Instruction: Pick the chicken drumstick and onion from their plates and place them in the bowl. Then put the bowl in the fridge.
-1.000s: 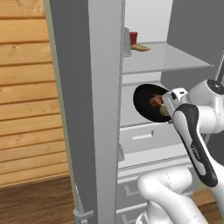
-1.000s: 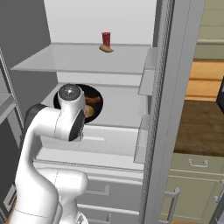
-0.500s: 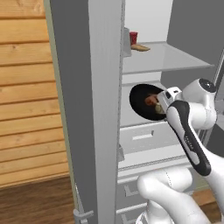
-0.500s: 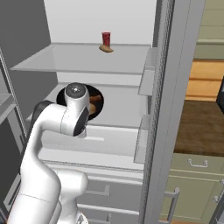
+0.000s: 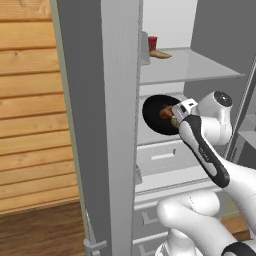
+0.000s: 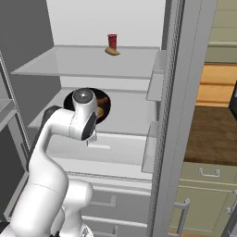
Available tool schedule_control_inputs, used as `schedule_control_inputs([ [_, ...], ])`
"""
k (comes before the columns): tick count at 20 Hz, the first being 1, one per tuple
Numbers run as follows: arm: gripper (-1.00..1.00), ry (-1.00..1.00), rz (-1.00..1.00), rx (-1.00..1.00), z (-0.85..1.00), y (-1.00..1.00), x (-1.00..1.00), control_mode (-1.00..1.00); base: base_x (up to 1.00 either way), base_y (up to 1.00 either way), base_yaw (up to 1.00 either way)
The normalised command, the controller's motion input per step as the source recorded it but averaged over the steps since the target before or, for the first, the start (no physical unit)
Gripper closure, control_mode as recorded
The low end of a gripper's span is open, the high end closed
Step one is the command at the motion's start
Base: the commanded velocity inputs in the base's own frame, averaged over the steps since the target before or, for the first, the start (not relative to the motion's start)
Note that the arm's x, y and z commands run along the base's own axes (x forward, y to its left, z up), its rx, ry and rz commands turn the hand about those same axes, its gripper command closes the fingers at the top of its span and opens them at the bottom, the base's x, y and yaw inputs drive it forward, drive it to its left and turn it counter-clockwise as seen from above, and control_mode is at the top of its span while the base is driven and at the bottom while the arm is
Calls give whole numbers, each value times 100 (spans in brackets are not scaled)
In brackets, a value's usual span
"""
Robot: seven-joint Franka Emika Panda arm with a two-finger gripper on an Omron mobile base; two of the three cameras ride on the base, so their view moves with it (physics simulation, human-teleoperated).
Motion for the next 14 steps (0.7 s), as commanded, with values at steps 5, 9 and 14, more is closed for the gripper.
schedule_control_inputs([
  [5, 100, 0, 9, -9, -7, -1, 37, -100, 0, 0, 0],
  [9, 100, 0, 10, -12, -21, 0, 19, -100, 0, 0, 0],
  [14, 100, 0, 9, -12, -23, 0, 9, -100, 0, 0, 0],
])
